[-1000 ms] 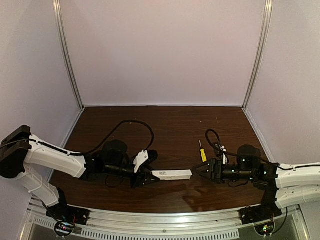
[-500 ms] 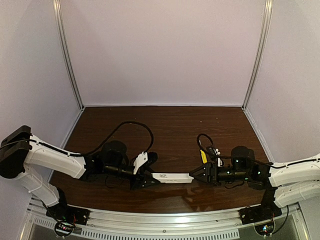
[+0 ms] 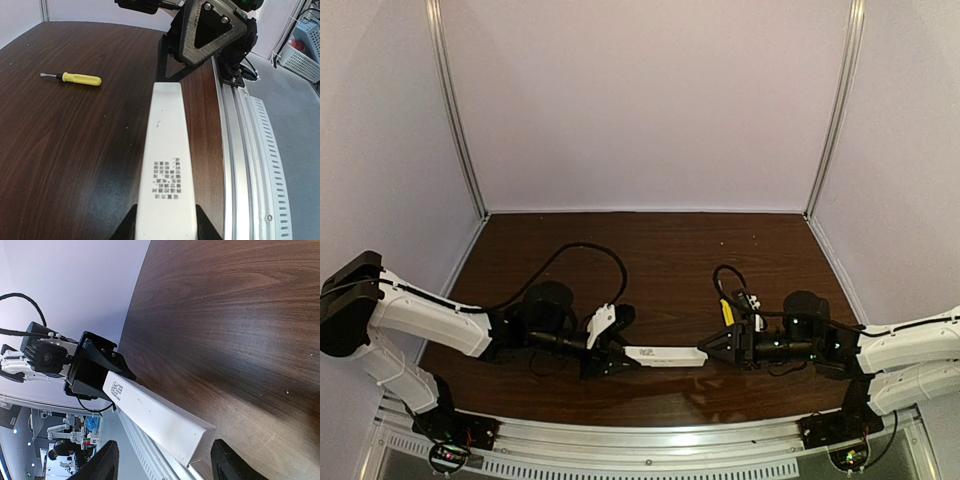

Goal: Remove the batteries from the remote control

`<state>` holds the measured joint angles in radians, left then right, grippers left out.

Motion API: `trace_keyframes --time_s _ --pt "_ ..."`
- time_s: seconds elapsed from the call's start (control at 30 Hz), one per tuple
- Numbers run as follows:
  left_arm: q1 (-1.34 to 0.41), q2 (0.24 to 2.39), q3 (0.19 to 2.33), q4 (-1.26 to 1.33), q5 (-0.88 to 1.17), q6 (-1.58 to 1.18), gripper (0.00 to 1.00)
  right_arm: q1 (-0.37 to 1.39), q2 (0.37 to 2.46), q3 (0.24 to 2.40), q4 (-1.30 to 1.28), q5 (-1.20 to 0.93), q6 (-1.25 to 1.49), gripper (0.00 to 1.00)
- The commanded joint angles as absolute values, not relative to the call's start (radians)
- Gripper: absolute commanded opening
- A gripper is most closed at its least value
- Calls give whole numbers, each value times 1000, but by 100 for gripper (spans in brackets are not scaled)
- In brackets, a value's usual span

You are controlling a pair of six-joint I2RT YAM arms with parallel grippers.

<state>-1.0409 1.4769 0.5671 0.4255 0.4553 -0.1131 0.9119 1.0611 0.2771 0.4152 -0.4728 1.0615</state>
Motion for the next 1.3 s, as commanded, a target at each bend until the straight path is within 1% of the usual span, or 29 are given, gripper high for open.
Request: trace_keyframes --time_s 0.0,0.1,0.57,1.03,1.27 --pt "-1045 1467 570 500 480 -98 0 910 1076 269 453 -492 1064 63" --pt "-1044 1470 572 500 480 -98 0 915 1083 266 462 -492 1065 60" --pt "-1045 1470 572 495 476 -98 0 938 1147 289 494 -500 1060 53" --pt "-1044 1489 584 481 463 -95 0 946 1140 297 464 -482 1049 46" --pt "-1044 1496 589 476 455 -94 0 948 1127 310 427 -471 1039 41"
